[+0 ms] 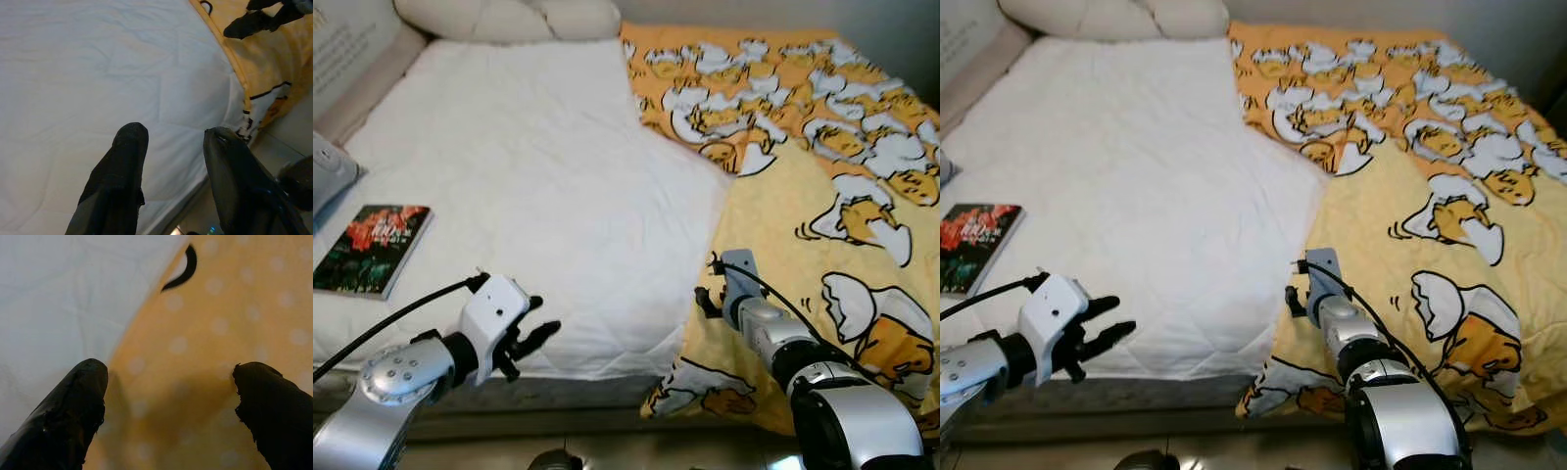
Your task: Clean up the room
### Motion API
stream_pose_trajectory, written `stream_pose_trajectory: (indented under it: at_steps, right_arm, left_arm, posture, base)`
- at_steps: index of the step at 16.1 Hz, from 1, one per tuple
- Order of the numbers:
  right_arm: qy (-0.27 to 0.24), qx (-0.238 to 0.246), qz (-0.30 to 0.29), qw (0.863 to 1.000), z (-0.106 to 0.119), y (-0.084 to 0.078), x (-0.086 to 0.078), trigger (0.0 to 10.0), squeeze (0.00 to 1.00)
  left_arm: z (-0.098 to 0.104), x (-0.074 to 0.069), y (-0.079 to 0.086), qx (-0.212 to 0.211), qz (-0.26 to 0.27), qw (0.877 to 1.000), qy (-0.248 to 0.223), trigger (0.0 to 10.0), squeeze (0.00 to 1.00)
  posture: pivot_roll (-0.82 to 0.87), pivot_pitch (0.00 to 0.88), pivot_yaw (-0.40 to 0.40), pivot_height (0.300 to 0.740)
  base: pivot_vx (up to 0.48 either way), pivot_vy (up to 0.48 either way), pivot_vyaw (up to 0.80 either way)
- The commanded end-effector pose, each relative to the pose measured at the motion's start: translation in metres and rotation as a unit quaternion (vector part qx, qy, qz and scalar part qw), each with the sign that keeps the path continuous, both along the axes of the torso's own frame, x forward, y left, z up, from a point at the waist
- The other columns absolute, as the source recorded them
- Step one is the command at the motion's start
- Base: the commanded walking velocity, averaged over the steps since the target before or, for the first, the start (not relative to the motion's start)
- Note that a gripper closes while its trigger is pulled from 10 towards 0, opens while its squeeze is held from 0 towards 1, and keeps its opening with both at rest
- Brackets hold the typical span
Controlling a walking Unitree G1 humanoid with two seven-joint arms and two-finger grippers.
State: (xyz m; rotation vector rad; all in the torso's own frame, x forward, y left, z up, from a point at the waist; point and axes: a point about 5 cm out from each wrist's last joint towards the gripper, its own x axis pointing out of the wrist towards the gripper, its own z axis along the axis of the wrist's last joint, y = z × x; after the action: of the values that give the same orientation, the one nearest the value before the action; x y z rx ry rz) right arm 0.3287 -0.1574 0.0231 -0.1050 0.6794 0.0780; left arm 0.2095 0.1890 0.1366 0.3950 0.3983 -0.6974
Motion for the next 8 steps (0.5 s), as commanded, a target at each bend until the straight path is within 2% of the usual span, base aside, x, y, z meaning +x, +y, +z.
stream_pose_trajectory:
  at_steps: [1,2,3,4,5,7,8]
  right_arm:
    - [-0.007,-0.010,0.003,1.000,0.002,-0.003,0.002,10.0,0.00]
    - [-0.006,-0.008,0.003,1.000,0.002,-0.003,0.001,10.0,0.00]
    - [-0.002,-0.011,0.006,1.000,-0.001,-0.004,0.000,2.9,0.00]
    - [0.000,-0.009,0.005,1.000,-0.002,-0.005,-0.001,0.6,0.00]
    - [0.000,-0.010,0.005,1.000,-0.002,-0.005,-0.002,0.0,0.00]
    - [0.001,-0.024,0.010,1.000,-0.003,-0.007,-0.002,1.5,0.00]
    - [0.001,-0.024,0.010,1.000,-0.003,-0.007,-0.003,1.5,0.00]
  left_arm:
    - [0.006,-0.004,-0.002,0.000,-0.008,1.000,0.000,10.0,0.00]
    - [0.008,-0.005,-0.003,0.000,-0.009,1.000,0.002,10.0,0.00]
    - [0.011,-0.008,-0.002,0.004,-0.014,1.000,0.008,10.0,0.00]
    - [0.012,-0.010,0.000,0.008,-0.014,1.000,0.011,10.0,0.00]
    - [0.012,-0.011,0.001,0.009,-0.014,1.000,0.013,10.0,0.00]
    - [0.010,-0.017,0.002,0.019,-0.026,0.999,0.027,10.0,0.00]
    - [0.010,-0.017,0.002,0.021,-0.027,0.999,0.029,10.0,0.00]
  posture:
    - [0.21,0.194,-0.014,0.740]
    - [0.21,0.194,-0.014,0.740]
    - [0.21,0.213,-0.018,0.740]
    - [0.21,0.218,-0.018,0.740]
    - [0.21,0.217,-0.017,0.740]
    - [0.21,0.209,-0.020,0.740]
    - [0.20,0.205,-0.021,0.740]
  base:
    - [0.000,0.000,0.00]
    - [0.000,0.000,0.00]
    - [0.000,0.000,0.00]
    - [0.000,0.000,0.00]
    - [0.000,0.000,0.00]
    - [0.000,0.000,0.00]
    - [0.000,0.000,0.00]
